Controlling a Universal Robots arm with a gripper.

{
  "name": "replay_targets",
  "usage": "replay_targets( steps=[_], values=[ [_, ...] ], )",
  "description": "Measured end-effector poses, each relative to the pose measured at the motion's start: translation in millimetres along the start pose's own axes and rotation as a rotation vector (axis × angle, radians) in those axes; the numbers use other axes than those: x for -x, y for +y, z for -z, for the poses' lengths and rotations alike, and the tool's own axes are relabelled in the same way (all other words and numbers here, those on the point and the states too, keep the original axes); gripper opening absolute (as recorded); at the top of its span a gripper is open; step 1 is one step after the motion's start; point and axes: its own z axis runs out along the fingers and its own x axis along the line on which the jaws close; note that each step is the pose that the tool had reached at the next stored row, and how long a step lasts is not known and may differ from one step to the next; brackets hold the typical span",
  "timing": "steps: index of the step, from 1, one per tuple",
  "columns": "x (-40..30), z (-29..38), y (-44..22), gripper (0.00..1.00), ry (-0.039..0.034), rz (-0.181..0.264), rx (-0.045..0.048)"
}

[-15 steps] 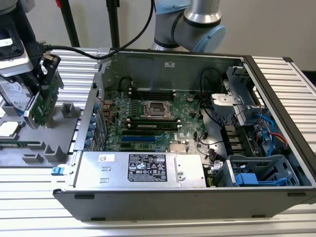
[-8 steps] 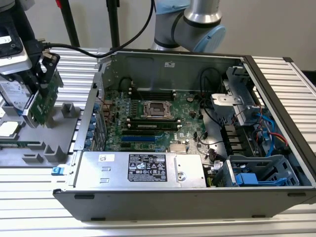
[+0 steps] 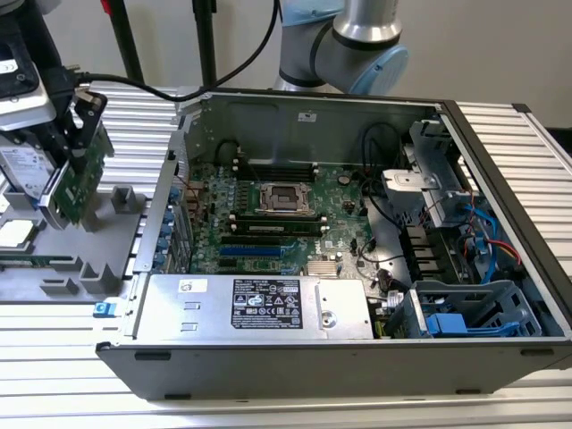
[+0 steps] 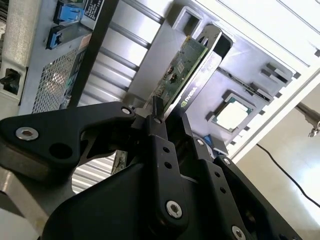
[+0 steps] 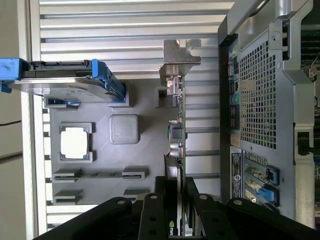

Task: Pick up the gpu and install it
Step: 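Pick up the gpu and move the gpu toward the slot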

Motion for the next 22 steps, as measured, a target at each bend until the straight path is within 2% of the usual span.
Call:
replay_targets(
  steps=[22],
  values=[
    [0.2,16.5,0.7,0.0,-0.0001,0.0,0.0001]
  ],
)
